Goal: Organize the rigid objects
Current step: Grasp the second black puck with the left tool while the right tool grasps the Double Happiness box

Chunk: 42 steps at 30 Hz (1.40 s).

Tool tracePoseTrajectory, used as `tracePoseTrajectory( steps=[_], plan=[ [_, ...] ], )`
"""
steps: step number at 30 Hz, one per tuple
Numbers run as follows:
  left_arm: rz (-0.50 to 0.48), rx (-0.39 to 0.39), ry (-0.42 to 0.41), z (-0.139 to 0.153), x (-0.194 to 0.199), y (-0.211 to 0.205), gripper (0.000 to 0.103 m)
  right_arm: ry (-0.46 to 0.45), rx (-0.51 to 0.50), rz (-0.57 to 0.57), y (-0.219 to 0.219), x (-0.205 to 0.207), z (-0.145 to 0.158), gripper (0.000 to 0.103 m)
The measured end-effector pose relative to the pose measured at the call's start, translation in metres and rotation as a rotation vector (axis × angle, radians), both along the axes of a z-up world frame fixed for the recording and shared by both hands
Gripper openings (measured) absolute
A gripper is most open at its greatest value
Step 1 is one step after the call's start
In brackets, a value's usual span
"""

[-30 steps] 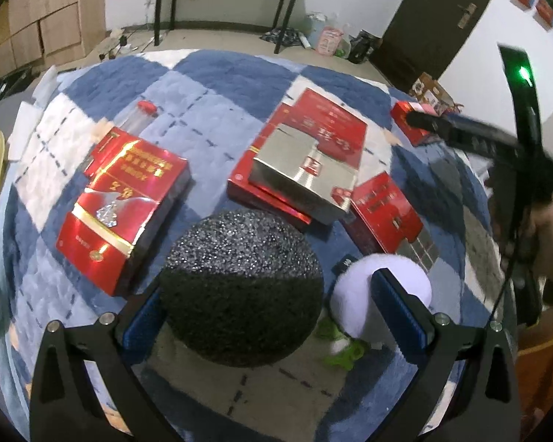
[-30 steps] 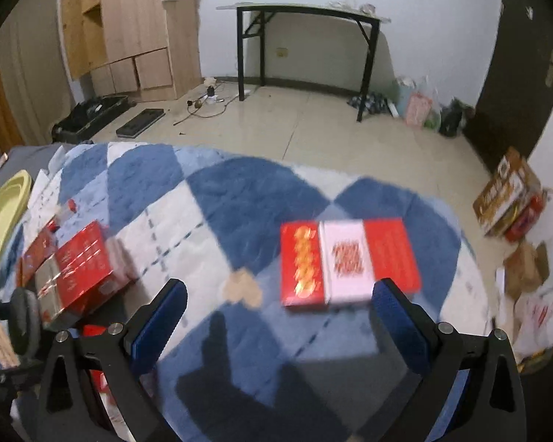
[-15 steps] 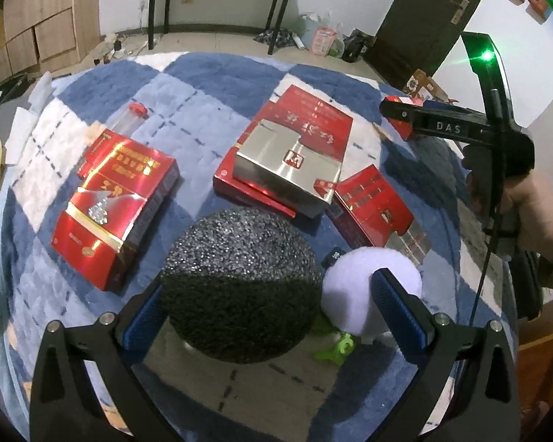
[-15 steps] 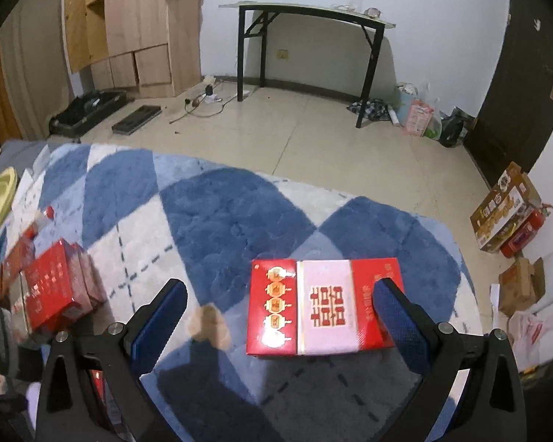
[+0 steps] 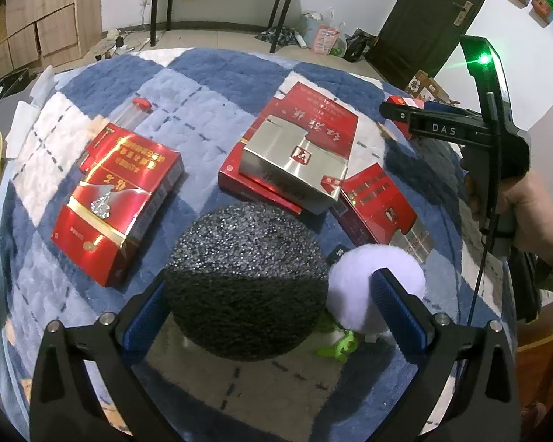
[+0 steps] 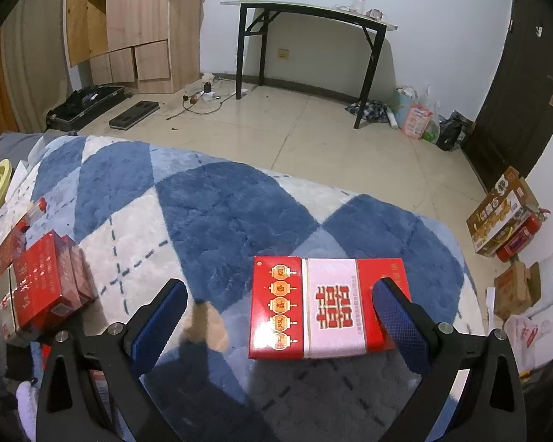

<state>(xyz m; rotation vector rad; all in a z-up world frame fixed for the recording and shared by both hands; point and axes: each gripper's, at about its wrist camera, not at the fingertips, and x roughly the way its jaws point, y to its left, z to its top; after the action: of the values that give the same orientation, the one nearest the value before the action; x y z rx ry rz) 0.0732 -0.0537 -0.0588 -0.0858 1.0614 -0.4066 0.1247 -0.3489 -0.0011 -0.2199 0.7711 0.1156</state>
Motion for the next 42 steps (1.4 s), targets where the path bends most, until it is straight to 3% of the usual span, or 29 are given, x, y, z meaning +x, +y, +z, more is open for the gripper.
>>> tracePoseTrajectory(
  steps=[8,18,22,28,29,30,31,32,37,42],
  plan=[
    [-0.014,-0.015,-0.002,0.005,-0.003,0.011,0.103,-0.01,-0.032,-0.003,-0.004,0.005,-0.003,0.103],
    [-0.11,0.064,-0.057,0.005,-0.005,0.0,0.103,-0.028,-0.067,-0.018,-0.017,0.011,-0.008,0.103],
    [-0.12,0.081,-0.081,0.006,0.003,-0.015,0.103,-0.011,-0.038,-0.044,-0.026,0.019,-0.01,0.103],
    [-0.06,0.027,-0.062,0.004,0.017,-0.007,0.103,0.009,0.02,-0.02,-0.04,0.018,-0.011,0.103],
    [-0.056,0.025,-0.063,0.004,0.018,-0.006,0.099,0.004,0.012,-0.014,-0.041,0.016,-0.01,0.102],
    [-0.053,0.026,-0.062,0.003,0.018,-0.006,0.084,0.004,0.006,-0.009,-0.04,0.015,-0.01,0.1],
    [-0.052,0.038,-0.057,0.001,0.018,-0.006,0.074,0.009,0.006,-0.002,-0.04,0.015,-0.01,0.089],
    [-0.045,0.065,-0.05,-0.001,0.019,-0.006,0.069,0.025,0.012,0.008,-0.038,0.015,-0.012,0.09],
    [-0.043,0.063,-0.08,0.011,0.012,0.003,0.069,0.017,0.005,-0.01,-0.037,0.005,-0.004,0.089],
    [-0.007,0.038,-0.145,0.055,0.009,0.044,0.069,-0.056,0.014,0.028,-0.027,-0.025,0.029,0.089]
  ],
)
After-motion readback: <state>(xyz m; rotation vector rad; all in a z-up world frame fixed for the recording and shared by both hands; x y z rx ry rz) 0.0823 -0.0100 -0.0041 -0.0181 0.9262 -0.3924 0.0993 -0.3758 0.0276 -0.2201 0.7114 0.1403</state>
